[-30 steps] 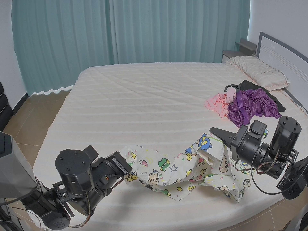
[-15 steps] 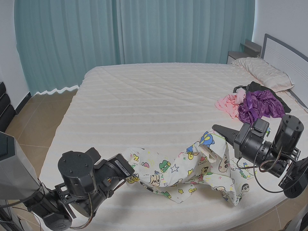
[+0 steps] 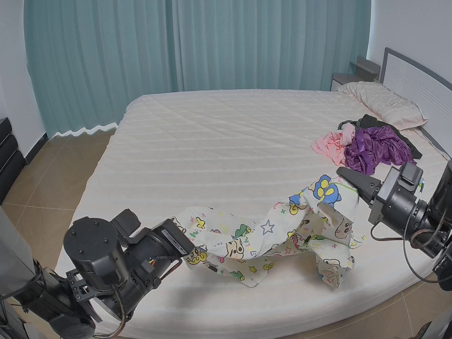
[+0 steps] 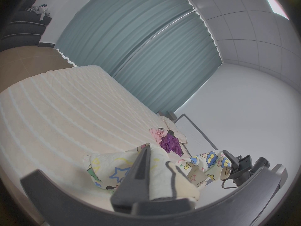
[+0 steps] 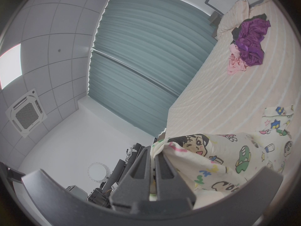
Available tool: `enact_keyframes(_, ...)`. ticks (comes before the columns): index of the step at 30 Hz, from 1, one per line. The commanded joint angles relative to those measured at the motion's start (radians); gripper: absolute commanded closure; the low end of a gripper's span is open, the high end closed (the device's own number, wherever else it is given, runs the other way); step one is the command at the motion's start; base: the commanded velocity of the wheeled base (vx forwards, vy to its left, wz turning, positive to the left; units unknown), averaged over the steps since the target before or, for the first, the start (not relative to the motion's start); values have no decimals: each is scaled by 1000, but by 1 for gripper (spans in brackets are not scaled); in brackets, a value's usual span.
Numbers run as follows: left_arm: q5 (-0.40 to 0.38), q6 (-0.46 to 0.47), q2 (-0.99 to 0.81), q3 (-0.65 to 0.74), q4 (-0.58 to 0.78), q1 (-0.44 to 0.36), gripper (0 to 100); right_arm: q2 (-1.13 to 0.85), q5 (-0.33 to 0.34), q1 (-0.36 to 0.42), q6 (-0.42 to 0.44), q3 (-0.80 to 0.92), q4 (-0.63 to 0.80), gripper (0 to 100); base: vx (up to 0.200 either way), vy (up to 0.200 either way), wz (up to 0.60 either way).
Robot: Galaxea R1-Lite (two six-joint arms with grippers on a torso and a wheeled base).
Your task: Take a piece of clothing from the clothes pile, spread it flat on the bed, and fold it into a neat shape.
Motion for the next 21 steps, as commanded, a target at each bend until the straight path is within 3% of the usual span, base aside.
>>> enact_keyframes(1,0,34,-123,5,1,-10,100,-209,-2,46,-49,14,76,100,-200,0,0)
enact_keyframes(7,0,89,-253,26,9,-29,100,-450,6,52,-133,-41,220,100,-33,0,0)
enact_keyframes(13,2,163,-380,28,44,-40,100,-678,41,52,-147,-147,446,100,0,0,0)
enact_keyframes(18,2,197,-481,0,139,-41,100,-764,52,46,-159,-246,575,100,0,0,0)
enact_keyframes(21,2,203,-551,-64,269,-41,100,-769,53,43,-193,-326,668,100,0,0,0)
